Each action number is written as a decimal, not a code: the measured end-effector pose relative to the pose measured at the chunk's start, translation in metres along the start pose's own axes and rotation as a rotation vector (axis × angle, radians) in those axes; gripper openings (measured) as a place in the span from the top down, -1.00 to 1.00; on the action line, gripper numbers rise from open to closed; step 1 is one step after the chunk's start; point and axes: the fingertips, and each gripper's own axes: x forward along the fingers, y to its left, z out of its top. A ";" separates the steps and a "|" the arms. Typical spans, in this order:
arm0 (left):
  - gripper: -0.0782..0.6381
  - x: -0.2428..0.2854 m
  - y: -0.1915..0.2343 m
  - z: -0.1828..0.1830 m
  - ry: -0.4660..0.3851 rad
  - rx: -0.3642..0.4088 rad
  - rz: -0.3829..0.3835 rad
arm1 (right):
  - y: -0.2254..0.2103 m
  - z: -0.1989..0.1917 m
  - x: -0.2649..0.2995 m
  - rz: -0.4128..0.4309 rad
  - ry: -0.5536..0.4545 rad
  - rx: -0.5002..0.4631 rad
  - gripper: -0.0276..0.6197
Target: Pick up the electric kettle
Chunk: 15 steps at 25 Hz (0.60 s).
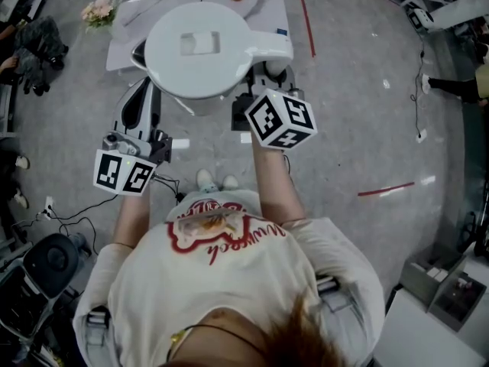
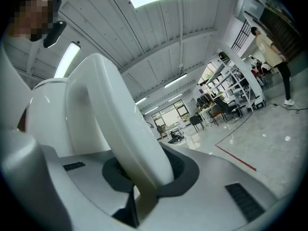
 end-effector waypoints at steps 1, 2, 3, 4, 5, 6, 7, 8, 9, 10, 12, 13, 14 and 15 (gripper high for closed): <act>0.75 0.000 0.000 0.000 0.001 -0.002 -0.001 | 0.000 -0.001 -0.001 -0.002 0.001 0.005 0.71; 0.75 -0.001 -0.001 0.000 0.001 -0.001 -0.005 | -0.001 -0.002 -0.002 -0.004 0.000 0.013 0.71; 0.75 -0.001 -0.003 0.000 0.002 0.003 -0.012 | -0.003 -0.003 -0.003 -0.007 -0.002 0.021 0.71; 0.75 0.000 -0.005 0.000 0.006 0.011 -0.018 | -0.004 -0.002 -0.004 -0.009 -0.006 0.027 0.71; 0.75 0.000 -0.007 -0.001 0.013 0.021 -0.023 | -0.005 -0.001 -0.005 -0.012 -0.010 0.029 0.71; 0.75 0.001 -0.008 -0.003 0.021 0.032 -0.026 | -0.007 0.000 -0.005 -0.016 -0.013 0.028 0.71; 0.75 0.001 -0.010 -0.004 0.028 0.043 -0.028 | -0.008 0.001 -0.006 -0.020 -0.017 0.025 0.71; 0.75 0.002 -0.012 -0.005 0.033 0.052 -0.030 | -0.010 0.003 -0.006 -0.024 -0.020 0.020 0.71; 0.75 0.002 -0.014 -0.006 0.037 0.057 -0.032 | -0.011 0.004 -0.007 -0.026 -0.022 0.016 0.71; 0.75 0.002 -0.015 -0.007 0.039 0.062 -0.033 | -0.012 0.005 -0.008 -0.027 -0.025 0.013 0.71; 0.75 0.002 -0.017 -0.009 0.043 0.065 -0.033 | -0.014 0.006 -0.011 -0.029 -0.028 0.012 0.71; 0.75 0.001 -0.018 -0.010 0.045 0.066 -0.032 | -0.016 0.007 -0.012 -0.031 -0.029 0.012 0.71; 0.75 0.001 -0.018 -0.010 0.047 0.066 -0.031 | -0.017 0.007 -0.014 -0.034 -0.031 0.012 0.71; 0.75 0.000 -0.018 -0.010 0.048 0.066 -0.029 | -0.018 0.008 -0.015 -0.037 -0.032 0.013 0.71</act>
